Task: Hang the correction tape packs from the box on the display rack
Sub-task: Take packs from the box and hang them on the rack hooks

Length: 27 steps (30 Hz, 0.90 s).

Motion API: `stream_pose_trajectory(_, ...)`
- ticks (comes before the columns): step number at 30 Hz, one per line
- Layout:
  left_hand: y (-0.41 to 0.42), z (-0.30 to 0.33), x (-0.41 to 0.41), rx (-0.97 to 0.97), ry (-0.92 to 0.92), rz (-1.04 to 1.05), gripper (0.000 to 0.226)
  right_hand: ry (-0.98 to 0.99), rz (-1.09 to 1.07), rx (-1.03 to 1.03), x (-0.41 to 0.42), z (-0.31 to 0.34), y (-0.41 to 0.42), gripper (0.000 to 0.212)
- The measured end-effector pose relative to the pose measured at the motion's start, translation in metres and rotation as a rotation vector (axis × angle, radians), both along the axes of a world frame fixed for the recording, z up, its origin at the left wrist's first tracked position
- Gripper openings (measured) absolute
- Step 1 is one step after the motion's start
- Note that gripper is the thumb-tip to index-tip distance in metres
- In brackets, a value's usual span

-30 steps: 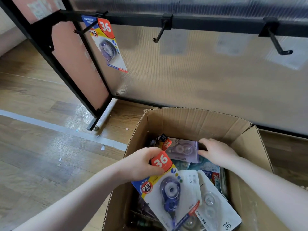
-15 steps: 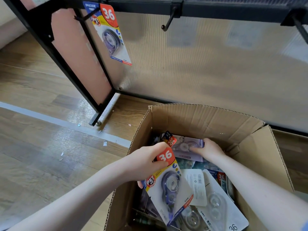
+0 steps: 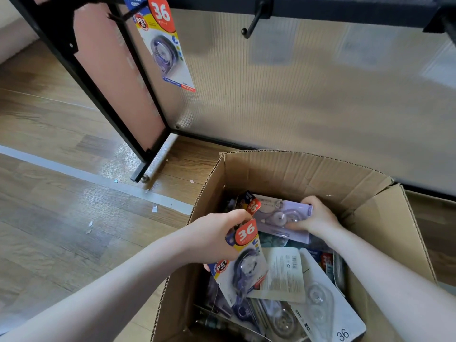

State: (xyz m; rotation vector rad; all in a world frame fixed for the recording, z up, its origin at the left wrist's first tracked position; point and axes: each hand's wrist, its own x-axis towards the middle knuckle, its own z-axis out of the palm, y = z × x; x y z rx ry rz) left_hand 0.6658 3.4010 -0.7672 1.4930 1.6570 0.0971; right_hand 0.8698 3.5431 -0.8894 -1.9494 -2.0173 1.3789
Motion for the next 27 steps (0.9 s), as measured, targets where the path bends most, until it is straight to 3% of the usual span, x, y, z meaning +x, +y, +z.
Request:
stream_pose_trajectory(5, 0.001, 0.001, 0.001, 0.052, 0.047, 0.001, 0.040, -0.328, 0.274, 0.071, 0.024, 0.009, 0.006, 0.041)
stream_pose_trajectory(9, 0.001, 0.002, 0.002, 0.122, 0.084, 0.009, 0.026, -0.289, 0.313, 0.109, 0.017, 0.008, 0.002, 0.035)
stream_pose_trajectory(14, 0.000, 0.003, 0.002, 0.165, 0.090, 0.061, 0.021, -0.253, 0.414, 0.331, -0.009, 0.011, -0.002, 0.023)
stream_pose_trajectory(27, 0.000, 0.021, 0.001, 0.345, -0.132, 0.279, 0.005, -0.144, 0.360, 0.236, -0.009, 0.050, 0.000, 0.023)
